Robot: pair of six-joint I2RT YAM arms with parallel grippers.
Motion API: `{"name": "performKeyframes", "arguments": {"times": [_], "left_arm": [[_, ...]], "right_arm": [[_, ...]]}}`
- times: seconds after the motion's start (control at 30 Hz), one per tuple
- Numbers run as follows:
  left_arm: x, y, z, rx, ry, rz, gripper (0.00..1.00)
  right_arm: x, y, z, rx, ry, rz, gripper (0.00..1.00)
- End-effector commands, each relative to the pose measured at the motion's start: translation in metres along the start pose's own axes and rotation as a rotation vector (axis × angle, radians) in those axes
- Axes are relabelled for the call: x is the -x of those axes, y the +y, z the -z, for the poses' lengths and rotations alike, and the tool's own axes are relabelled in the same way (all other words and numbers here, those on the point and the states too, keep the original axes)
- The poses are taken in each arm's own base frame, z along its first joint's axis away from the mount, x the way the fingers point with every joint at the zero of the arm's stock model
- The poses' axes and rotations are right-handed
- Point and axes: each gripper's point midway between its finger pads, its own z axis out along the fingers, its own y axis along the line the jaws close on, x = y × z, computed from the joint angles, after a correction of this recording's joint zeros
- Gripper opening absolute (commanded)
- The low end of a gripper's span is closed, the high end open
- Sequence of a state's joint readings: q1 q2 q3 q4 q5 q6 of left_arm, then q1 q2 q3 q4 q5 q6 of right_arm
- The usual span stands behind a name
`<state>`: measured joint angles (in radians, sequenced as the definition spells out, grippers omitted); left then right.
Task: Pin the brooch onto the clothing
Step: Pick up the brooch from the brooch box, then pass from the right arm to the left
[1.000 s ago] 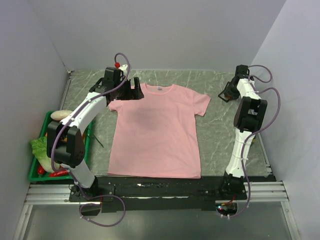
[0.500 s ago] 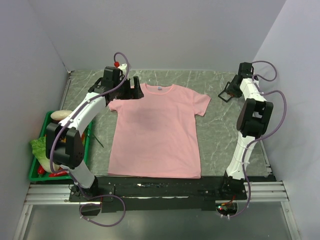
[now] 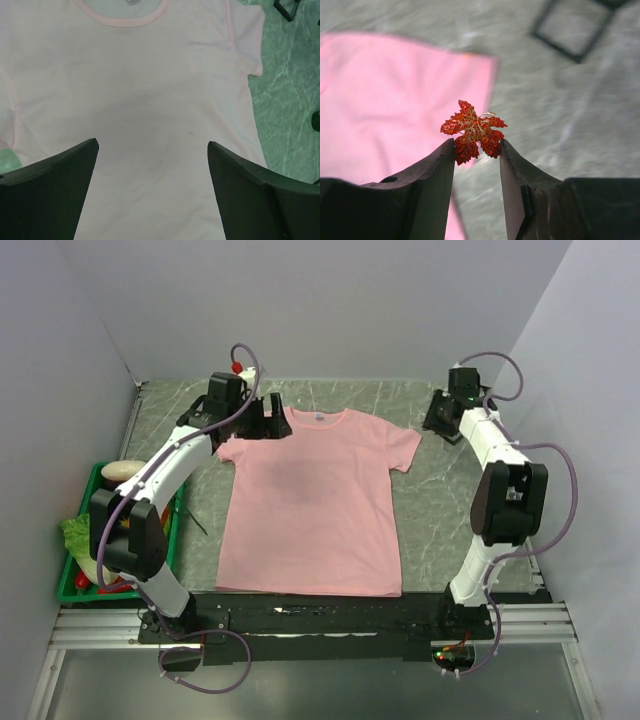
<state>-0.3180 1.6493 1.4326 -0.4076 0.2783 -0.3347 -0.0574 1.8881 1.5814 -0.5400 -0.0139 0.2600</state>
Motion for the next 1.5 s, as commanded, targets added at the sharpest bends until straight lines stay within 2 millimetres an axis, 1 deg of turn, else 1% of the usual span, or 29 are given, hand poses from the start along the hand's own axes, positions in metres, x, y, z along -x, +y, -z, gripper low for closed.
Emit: {"name": "performKeyframes", "arguments": {"times": [0.0,0.03,0.1,0.13,0.2,0.23,0.27,0.3,0.33,0.37,0.43,0.47,0.53,0.57,0.6,0.67,0.7,0.73,0.8,0.87,0.93,1.0,1.03,1.1,1.13,1.23,1.27,1.4,1.47], "left_arm": [[0.024,-0.038,0.024,-0.106,-0.088,-0.077,0.97],[0.025,-0.041,0.025,-0.120,-0.095,-0.091,0.97],[0.029,-0.053,0.034,-0.171,-0.111,-0.113,0.96],[0.028,-0.056,0.037,-0.193,-0.114,-0.131,0.96],[0.034,-0.067,0.050,-0.237,-0.148,-0.165,0.97],[0.032,-0.067,0.052,-0.244,-0.155,-0.195,0.96],[0.037,-0.073,0.062,-0.261,-0.189,-0.227,0.96],[0.036,-0.077,0.065,-0.277,-0.200,-0.274,0.96],[0.031,-0.079,0.068,-0.289,-0.200,-0.303,0.97],[0.029,-0.088,0.076,-0.315,-0.207,-0.343,0.96],[0.017,-0.096,0.080,-0.352,-0.202,-0.440,0.96],[0.012,-0.108,0.088,-0.381,-0.212,-0.484,0.96],[-0.003,-0.117,0.093,-0.437,-0.211,-0.584,0.97],[-0.008,-0.128,0.102,-0.474,-0.227,-0.623,0.96],[-0.019,-0.130,0.103,-0.501,-0.220,-0.662,0.96],[-0.033,-0.144,0.115,-0.574,-0.223,-0.715,0.96],[-0.042,-0.145,0.115,-0.589,-0.214,-0.749,0.96],[-0.049,-0.149,0.118,-0.618,-0.201,-0.768,0.96],[-0.055,-0.160,0.126,-0.656,-0.208,-0.811,0.96],[-0.060,-0.168,0.136,-0.706,-0.216,-0.826,0.96],[-0.067,-0.168,0.137,-0.719,-0.207,-0.834,0.96],[-0.070,-0.171,0.141,-0.726,-0.209,-0.850,0.96],[-0.072,-0.174,0.143,-0.741,-0.206,-0.856,0.96],[-0.076,-0.179,0.150,-0.771,-0.195,-0.860,0.96],[-0.078,-0.178,0.151,-0.772,-0.191,-0.860,0.96],[-0.085,-0.175,0.151,-0.762,-0.178,-0.862,0.97],[-0.088,-0.176,0.153,-0.772,-0.180,-0.861,0.96],[-0.095,-0.187,0.163,-0.852,-0.160,-0.862,0.96],[-0.097,-0.190,0.164,-0.876,-0.148,-0.866,0.99]], "right_arm": [[-0.005,0.066,0.050,0.216,-0.056,0.129,0.32],[-0.011,0.082,0.062,0.291,-0.044,0.145,0.32],[-0.030,0.096,0.073,0.366,0.000,0.171,0.32],[-0.044,0.113,0.087,0.463,0.032,0.192,0.32],[-0.059,0.125,0.102,0.541,0.068,0.216,0.32],[-0.068,0.131,0.112,0.579,0.081,0.236,0.32],[-0.075,0.138,0.122,0.627,0.100,0.251,0.32],[-0.080,0.141,0.133,0.653,0.107,0.259,0.32],[-0.092,0.147,0.139,0.684,0.132,0.272,0.32],[-0.098,0.153,0.149,0.738,0.151,0.282,0.32],[-0.108,0.160,0.166,0.793,0.174,0.301,0.32],[-0.115,0.167,0.176,0.841,0.197,0.315,0.31],[-0.124,0.173,0.193,0.897,0.225,0.326,0.31],[-0.131,0.179,0.201,0.932,0.240,0.341,0.31],[-0.135,0.183,0.217,0.996,0.250,0.346,0.31],[-0.145,0.191,0.230,1.052,0.271,0.344,0.31],[-0.148,0.195,0.243,1.102,0.280,0.347,0.31],[-0.154,0.197,0.249,1.129,0.298,0.347,0.31],[-0.163,0.203,0.262,1.168,0.324,0.368,0.31],[-0.168,0.206,0.272,1.191,0.335,0.380,0.31],[-0.174,0.210,0.287,1.251,0.377,0.371,0.32],[-0.177,0.213,0.292,1.286,0.406,0.356,0.32],[-0.181,0.216,0.300,1.319,0.433,0.357,0.32],[-0.185,0.218,0.306,1.333,0.470,0.359,0.32],[-0.191,0.221,0.310,1.339,0.486,0.376,0.32],[-0.194,0.224,0.316,1.345,0.510,0.381,0.32],[-0.197,0.226,0.322,1.370,0.526,0.381,0.32],[-0.207,0.229,0.329,1.399,0.582,0.383,0.32],[-0.212,0.230,0.335,1.423,0.600,0.392,0.32]]}}
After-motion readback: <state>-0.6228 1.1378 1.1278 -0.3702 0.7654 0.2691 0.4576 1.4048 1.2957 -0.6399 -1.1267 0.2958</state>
